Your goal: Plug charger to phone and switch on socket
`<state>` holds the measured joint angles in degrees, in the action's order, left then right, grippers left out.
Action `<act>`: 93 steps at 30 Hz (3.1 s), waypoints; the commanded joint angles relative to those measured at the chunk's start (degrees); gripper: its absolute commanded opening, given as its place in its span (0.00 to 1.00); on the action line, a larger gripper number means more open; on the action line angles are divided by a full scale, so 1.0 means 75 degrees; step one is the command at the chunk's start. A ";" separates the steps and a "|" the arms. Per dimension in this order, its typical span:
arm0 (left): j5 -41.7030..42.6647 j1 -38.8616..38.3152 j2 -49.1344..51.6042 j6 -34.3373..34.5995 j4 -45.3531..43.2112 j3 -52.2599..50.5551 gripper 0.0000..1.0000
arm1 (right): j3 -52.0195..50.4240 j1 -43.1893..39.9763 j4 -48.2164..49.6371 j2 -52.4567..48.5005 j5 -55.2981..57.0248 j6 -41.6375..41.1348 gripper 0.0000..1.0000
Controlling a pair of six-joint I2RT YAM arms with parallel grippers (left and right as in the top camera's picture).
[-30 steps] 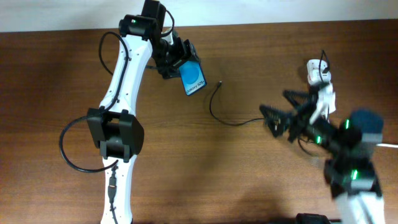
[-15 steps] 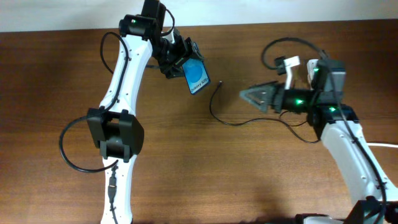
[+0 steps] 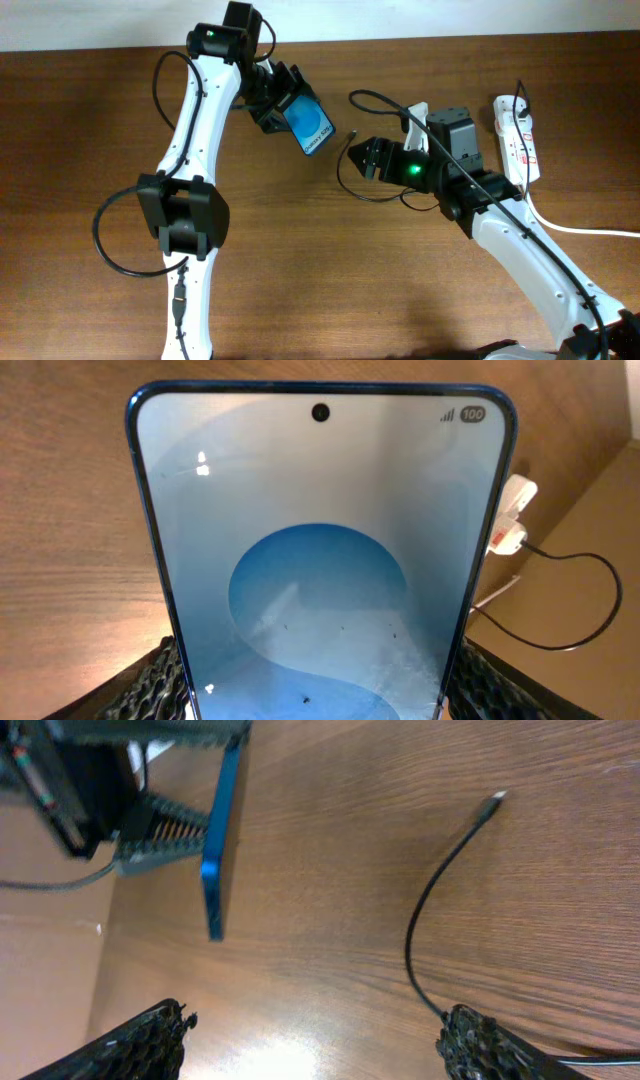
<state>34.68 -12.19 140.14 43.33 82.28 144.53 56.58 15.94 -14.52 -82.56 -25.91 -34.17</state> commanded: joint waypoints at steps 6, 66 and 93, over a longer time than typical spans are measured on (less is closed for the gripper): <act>0.1177 0.0085 -0.0044 0.0108 0.0530 0.0216 0.00 | 0.0102 0.0009 -0.0597 0.0073 0.1469 -0.0207 0.83; -0.0437 -0.0621 -0.0044 0.2241 0.1839 0.0216 0.00 | 0.0102 0.1682 0.2151 -0.1314 0.2206 -0.1515 0.47; -0.0545 -0.0705 -0.0044 0.2186 0.1865 0.0216 0.00 | 0.0102 0.1679 0.2433 -0.1547 0.1658 -0.2713 0.08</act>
<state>30.28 -17.30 140.16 59.44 95.72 144.70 56.90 28.14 3.73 -93.49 -13.37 -56.31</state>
